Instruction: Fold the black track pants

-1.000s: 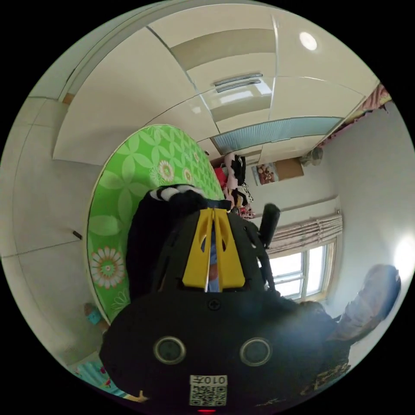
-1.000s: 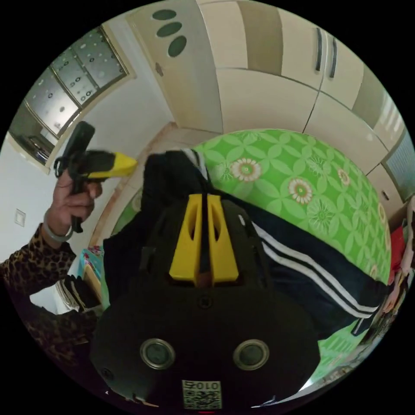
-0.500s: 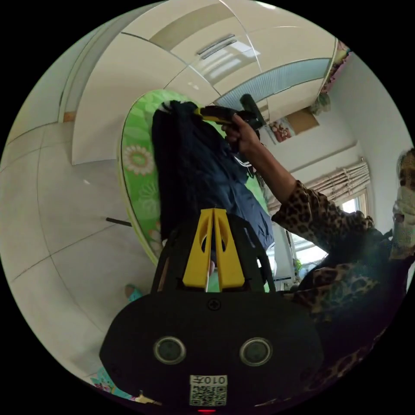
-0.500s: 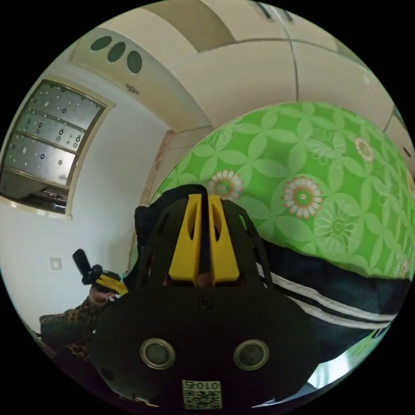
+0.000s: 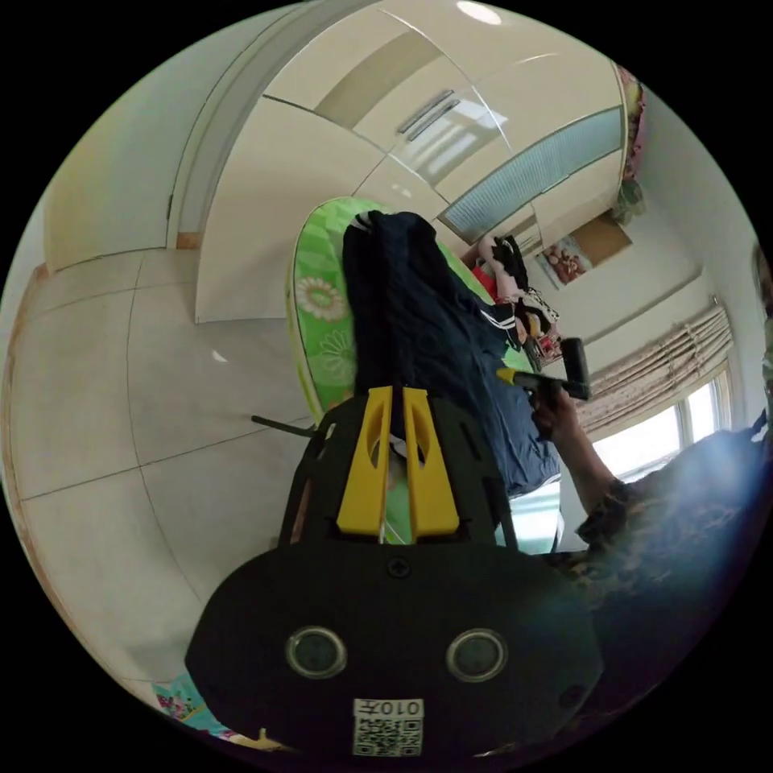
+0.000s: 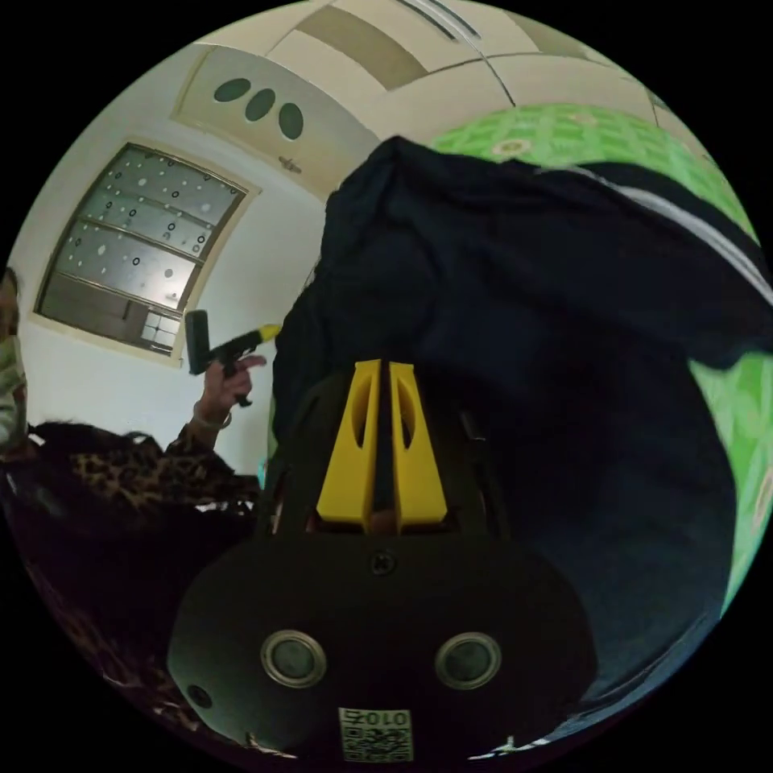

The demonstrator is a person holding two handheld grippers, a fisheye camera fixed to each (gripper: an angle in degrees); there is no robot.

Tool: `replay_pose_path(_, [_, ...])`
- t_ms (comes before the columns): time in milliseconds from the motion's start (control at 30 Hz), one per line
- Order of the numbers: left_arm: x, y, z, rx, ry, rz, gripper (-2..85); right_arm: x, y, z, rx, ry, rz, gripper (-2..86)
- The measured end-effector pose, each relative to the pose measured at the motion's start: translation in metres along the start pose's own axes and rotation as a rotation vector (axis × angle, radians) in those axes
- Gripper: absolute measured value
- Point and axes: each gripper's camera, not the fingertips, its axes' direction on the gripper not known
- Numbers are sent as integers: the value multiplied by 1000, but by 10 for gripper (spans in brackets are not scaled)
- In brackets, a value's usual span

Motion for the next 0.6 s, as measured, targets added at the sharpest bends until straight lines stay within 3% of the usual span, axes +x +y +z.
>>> replay_pose_path(167, [36, -1, -5, 53, -63, 76, 18, 15, 51, 1, -53, -106, 90, 37])
replay_pose_path(267, [45, 1, -12, 80, -3, 91, 34, 28, 72, 6, -83, -136, 135, 36])
replay_pose_path(400, [57, 6, 13, -26, -67, 148, 48, 53, 89, 3, -50, -195, 201, 33])
replay_pose_path(600, [68, 6, 40, -152, -135, 183, 4, 79, 104, -7, -17, -237, 243, 28])
